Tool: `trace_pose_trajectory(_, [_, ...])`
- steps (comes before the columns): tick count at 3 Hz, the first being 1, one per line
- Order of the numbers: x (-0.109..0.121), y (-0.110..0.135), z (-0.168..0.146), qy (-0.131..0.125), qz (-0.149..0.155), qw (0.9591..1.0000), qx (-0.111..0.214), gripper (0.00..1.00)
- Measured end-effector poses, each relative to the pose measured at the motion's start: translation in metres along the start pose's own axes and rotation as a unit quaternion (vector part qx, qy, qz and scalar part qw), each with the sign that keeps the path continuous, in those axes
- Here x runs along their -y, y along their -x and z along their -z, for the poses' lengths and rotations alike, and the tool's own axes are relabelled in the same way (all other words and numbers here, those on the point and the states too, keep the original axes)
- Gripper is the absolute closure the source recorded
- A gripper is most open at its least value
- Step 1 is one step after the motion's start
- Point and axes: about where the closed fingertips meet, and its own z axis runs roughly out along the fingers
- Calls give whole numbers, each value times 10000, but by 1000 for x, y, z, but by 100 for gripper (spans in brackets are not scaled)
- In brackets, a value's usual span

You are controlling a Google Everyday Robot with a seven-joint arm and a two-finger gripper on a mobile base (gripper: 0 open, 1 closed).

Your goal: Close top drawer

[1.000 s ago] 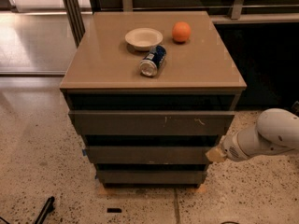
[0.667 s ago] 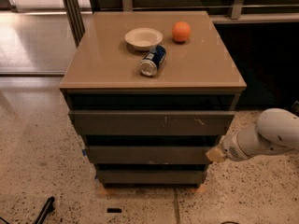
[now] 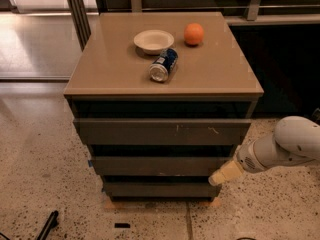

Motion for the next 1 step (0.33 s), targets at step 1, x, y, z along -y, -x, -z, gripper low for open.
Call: trace_pose_trajectory(1, [0,0,0,0,0,10000,0,0])
